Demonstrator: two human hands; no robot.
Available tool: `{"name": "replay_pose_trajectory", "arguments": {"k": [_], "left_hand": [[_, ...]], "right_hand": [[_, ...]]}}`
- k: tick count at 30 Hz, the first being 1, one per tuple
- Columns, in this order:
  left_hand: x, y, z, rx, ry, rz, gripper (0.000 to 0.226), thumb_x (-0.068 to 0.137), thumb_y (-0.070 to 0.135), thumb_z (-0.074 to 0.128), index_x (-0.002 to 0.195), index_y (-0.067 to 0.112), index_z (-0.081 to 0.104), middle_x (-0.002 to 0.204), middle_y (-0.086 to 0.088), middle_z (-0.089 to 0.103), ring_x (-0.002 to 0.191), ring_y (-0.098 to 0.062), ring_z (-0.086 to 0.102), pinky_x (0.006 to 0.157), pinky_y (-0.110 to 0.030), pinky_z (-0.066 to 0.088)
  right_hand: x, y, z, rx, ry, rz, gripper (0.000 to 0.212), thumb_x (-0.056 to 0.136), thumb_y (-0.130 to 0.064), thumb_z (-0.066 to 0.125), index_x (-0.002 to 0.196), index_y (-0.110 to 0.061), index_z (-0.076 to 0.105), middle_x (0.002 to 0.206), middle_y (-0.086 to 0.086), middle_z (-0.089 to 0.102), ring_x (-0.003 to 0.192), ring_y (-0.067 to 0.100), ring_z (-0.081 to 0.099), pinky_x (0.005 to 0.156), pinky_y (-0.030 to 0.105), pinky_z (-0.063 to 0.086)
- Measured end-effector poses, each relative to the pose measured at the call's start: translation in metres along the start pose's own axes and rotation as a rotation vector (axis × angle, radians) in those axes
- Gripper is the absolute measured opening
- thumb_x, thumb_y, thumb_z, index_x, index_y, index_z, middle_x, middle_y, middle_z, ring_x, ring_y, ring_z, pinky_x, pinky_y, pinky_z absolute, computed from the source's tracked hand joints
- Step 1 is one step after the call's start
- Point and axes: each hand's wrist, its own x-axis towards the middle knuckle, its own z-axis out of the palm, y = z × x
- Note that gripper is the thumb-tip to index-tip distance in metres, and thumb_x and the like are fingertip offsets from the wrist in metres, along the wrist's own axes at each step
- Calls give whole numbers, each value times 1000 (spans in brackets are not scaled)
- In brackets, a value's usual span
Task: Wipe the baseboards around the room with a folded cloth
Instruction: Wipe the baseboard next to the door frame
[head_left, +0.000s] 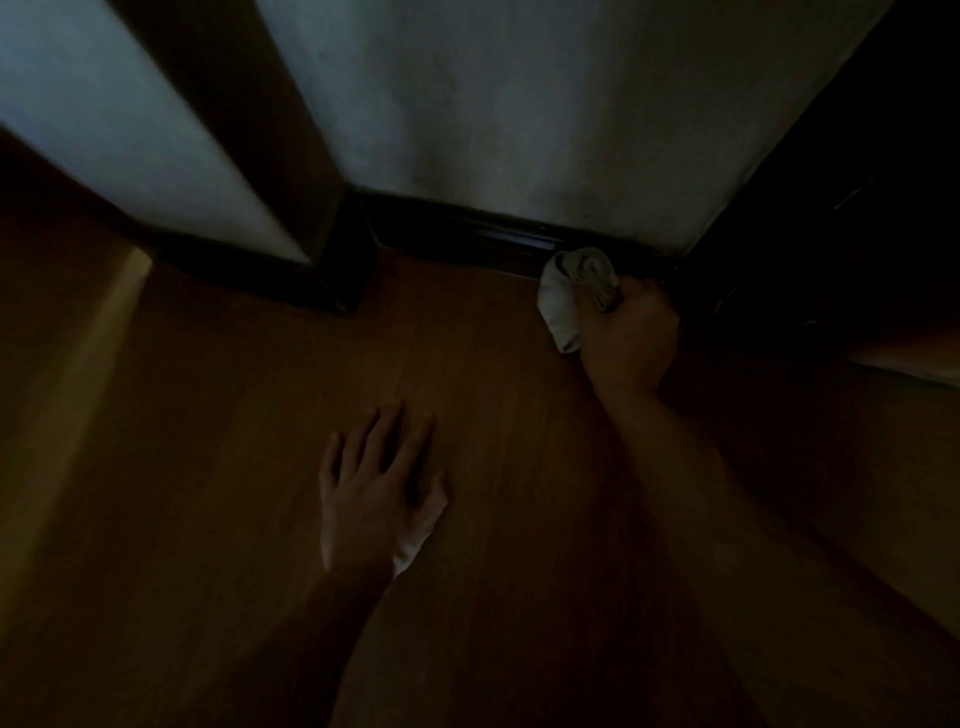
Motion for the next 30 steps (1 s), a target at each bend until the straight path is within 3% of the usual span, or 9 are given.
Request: {"name": "replay_pose_trajectory", "arguments": {"k": [6,11,15,20,25,30], "left_hand": [[0,1,0,10,-20,-16,67,95,68,33,154,37,34,164,1,28,152,-24,20,121,-53,15],[-1,2,0,-6,3,-5,66,95,67,33,153,36,36,163,0,29,151,-25,23,119,-56,19],[-1,2,1,-21,21,-3,66,95,65,34,152,34,39,163,-1,30,151,-26,24,119,-57,20],[-1,0,1,-28,32,13,66,96,67,31,152,33,41,162,-2,31,151,-26,24,120,-56,19],[0,-1,2,-11,15,0,66,96,67,31,153,35,39,163,0,28,152,-24,21,120,-54,17],[1,-3,3,11,-20,-12,67,96,69,29,155,38,31,165,2,24,153,-22,16,122,-49,10]], "right_hand": [[4,45,-35,25,105,103,34,90,-35,65,82,-2,65,89,16,64,77,28,62,59,34,50],[6,35,-33,21,44,33,33,89,-33,67,82,-1,66,90,16,64,78,26,60,58,27,39],[6,43,-37,36,64,92,34,90,-35,65,79,-2,64,89,16,63,77,27,60,57,32,46],[7,48,-37,23,55,50,32,90,-34,67,83,-3,66,93,16,63,78,25,59,59,28,39],[7,52,-38,24,96,56,32,91,-34,65,85,-2,68,94,16,64,81,27,61,62,32,48],[6,40,-30,54,60,13,33,89,-33,68,78,-1,66,87,17,63,73,26,60,55,28,39]]}}
